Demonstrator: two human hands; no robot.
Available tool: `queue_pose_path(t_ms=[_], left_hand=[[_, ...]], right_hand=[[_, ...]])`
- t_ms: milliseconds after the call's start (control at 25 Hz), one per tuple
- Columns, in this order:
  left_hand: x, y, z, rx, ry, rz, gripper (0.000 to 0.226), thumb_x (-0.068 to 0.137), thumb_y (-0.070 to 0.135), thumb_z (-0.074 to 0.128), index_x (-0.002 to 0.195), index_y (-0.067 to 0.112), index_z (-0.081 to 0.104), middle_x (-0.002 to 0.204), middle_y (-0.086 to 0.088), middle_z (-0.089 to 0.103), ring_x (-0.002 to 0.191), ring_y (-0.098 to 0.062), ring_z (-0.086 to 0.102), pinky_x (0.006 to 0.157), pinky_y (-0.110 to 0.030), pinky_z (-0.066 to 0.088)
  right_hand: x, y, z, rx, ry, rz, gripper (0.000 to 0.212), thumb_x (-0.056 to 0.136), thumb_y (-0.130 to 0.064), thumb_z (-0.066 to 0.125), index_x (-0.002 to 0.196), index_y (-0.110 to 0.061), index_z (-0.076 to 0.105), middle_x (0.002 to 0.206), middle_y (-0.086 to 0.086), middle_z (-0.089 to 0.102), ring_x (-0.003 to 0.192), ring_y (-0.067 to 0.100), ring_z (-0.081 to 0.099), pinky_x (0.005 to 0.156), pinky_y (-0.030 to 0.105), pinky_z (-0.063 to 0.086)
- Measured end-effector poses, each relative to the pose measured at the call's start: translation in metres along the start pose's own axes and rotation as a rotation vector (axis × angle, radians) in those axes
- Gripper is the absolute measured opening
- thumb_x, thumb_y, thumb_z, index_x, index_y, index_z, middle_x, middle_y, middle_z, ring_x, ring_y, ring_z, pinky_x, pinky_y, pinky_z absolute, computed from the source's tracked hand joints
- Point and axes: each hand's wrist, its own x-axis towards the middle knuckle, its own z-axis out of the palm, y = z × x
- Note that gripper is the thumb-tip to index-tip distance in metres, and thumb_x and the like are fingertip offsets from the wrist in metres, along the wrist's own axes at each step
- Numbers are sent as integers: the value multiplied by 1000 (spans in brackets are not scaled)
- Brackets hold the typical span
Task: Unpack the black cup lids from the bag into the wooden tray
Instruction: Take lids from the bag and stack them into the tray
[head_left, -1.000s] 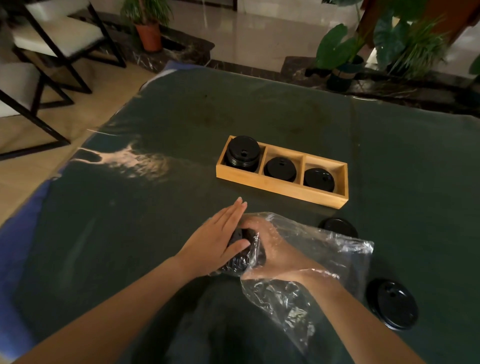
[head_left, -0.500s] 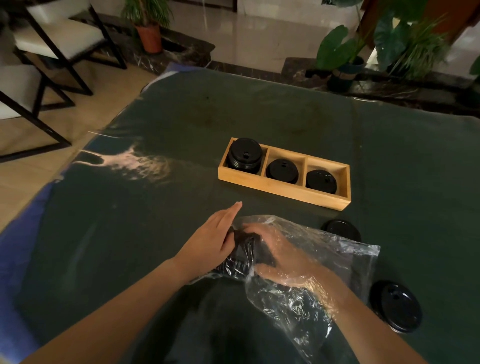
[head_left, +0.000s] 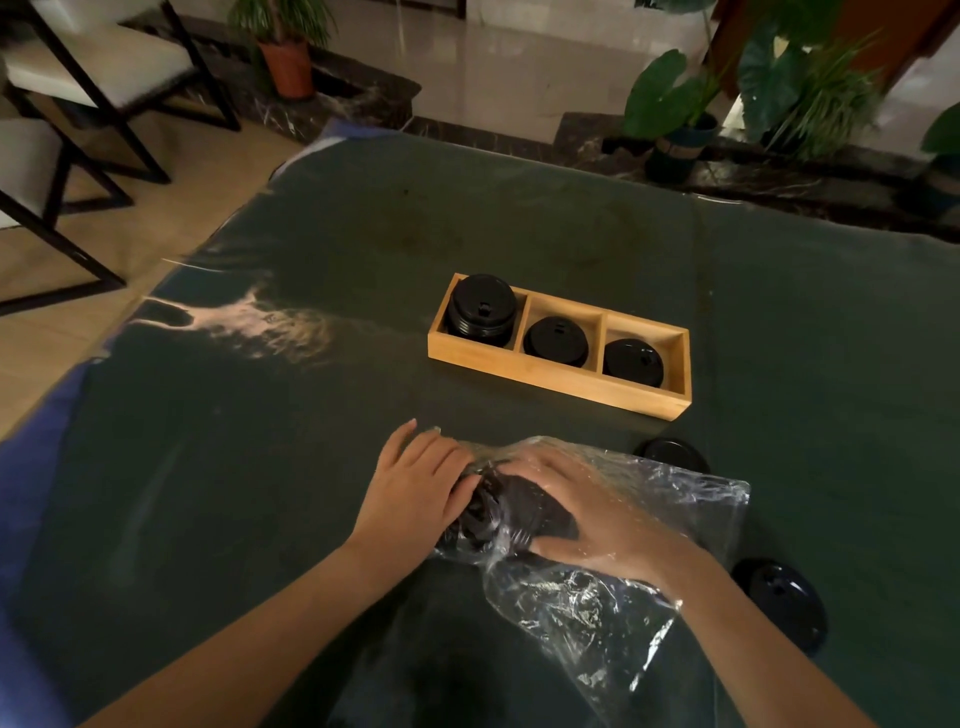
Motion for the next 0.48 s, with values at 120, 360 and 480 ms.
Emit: queue_pose_path(t_ms=[120, 360, 480], left_hand=[[-3, 2, 0, -114, -3, -54, 39, 92, 35, 35, 101, 12, 65, 102, -3, 66, 102, -22, 59, 98, -42, 42], [-4, 2, 3, -169, -2, -73, 40, 92, 34, 34, 102, 11, 65, 103, -4, 65, 103, -22, 57, 94, -39, 42], [-4, 1, 3, -172, -1, -78, 39, 92, 33, 35, 103, 11, 65, 104, -4, 65, 103, -22, 56, 94, -38, 41]], right_hand=[[-11, 6, 2, 87, -27, 79, 73, 83, -18, 67, 140, -41, 27, 154, -14, 14, 139, 8, 18, 116, 36, 22], [-18, 4, 22, 252, 35, 157, 80, 68, -39, 75, 129, -43, 23, 138, -31, 5, 133, 4, 13, 107, 28, 25], [-8, -1, 33, 191, 212, 156, 83, 63, -47, 78, 128, -26, 30, 145, -15, 13, 130, 4, 16, 109, 30, 25]])
